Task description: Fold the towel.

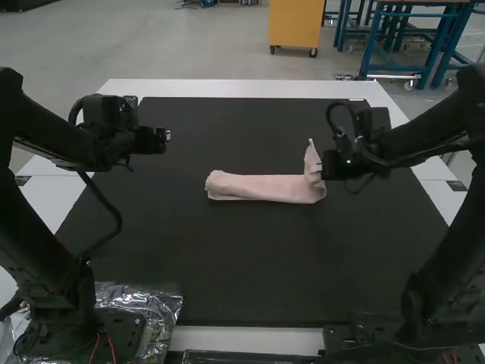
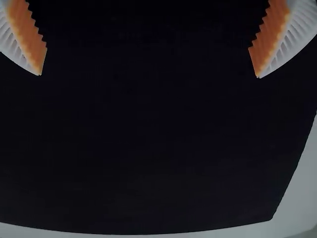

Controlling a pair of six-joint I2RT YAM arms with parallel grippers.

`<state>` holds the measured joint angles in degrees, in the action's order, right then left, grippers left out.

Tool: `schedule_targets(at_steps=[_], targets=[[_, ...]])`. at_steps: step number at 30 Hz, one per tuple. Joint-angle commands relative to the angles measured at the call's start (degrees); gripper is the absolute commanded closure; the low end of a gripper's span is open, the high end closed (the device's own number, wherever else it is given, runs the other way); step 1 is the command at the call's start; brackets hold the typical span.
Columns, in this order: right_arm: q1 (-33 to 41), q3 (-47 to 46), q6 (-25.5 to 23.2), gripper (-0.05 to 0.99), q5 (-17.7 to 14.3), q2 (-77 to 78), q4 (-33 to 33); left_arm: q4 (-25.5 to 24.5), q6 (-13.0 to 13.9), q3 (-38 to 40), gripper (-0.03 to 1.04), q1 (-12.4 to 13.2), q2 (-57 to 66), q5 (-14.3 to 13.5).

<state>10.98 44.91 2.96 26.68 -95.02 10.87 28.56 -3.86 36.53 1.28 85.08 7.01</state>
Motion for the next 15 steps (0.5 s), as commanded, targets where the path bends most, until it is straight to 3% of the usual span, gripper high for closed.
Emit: schedule_targets(at_steps=[1, 15], targets=[[5.2, 2.6, -3.1, 0.96, -1.0, -2.1, 1.1, 0.8, 0.7, 1.1, 0.04, 0.1, -2.5, -1.5], [18.6, 13.3, -6.7, 0.96, -2.6, -14.5, 4.9, 1.9, 0.8, -1.1, 0.04, 0.1, -4.6, -2.4]])
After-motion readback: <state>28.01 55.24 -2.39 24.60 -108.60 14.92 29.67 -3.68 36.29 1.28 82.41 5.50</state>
